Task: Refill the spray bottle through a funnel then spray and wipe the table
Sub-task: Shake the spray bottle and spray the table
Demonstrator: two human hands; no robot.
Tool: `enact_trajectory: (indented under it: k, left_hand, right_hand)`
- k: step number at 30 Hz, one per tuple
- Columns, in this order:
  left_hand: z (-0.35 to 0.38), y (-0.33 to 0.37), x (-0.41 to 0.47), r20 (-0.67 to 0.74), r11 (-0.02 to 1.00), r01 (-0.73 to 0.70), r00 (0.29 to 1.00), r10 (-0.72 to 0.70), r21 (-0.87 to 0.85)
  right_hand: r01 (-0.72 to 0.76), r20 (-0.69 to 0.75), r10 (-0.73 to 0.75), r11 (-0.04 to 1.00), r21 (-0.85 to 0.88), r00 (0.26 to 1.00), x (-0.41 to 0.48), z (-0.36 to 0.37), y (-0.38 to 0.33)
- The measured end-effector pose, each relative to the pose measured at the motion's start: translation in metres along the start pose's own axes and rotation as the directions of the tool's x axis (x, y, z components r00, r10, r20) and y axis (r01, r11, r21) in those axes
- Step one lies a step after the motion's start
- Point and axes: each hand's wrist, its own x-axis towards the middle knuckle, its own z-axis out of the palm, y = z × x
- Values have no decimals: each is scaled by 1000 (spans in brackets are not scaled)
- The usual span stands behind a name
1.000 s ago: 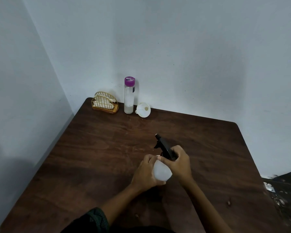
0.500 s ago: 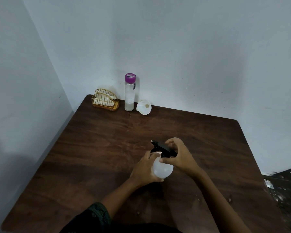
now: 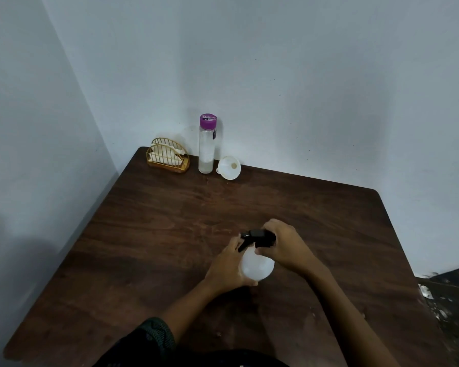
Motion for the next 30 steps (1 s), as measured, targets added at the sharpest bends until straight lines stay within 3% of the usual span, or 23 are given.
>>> enact_trajectory:
  k: [6, 12, 15, 19, 30]
  left_hand:
    - [1, -3, 0, -16, 999, -27, 1000, 26, -17]
    - [1, -2, 0, 5, 999, -40, 999, 40, 0]
    - [-1, -2, 0, -16, 999, -17, 1000, 16, -50]
    - [0, -4, 1, -3, 998, -63, 998, 64, 21]
    - [4, -10, 2, -26, 996, -93, 995, 93, 17]
  right_hand:
    - [111, 92, -121, 988, 104, 988, 3, -9, 2]
    - [23, -30, -21, 996, 85, 999, 1, -2, 4]
    - [76, -38, -71, 986, 148, 997, -4, -4, 3]
    - [74, -76, -55, 961, 267, 996, -7, -22, -2]
    - [169, -331, -30, 901, 399, 943, -19, -65, -33]
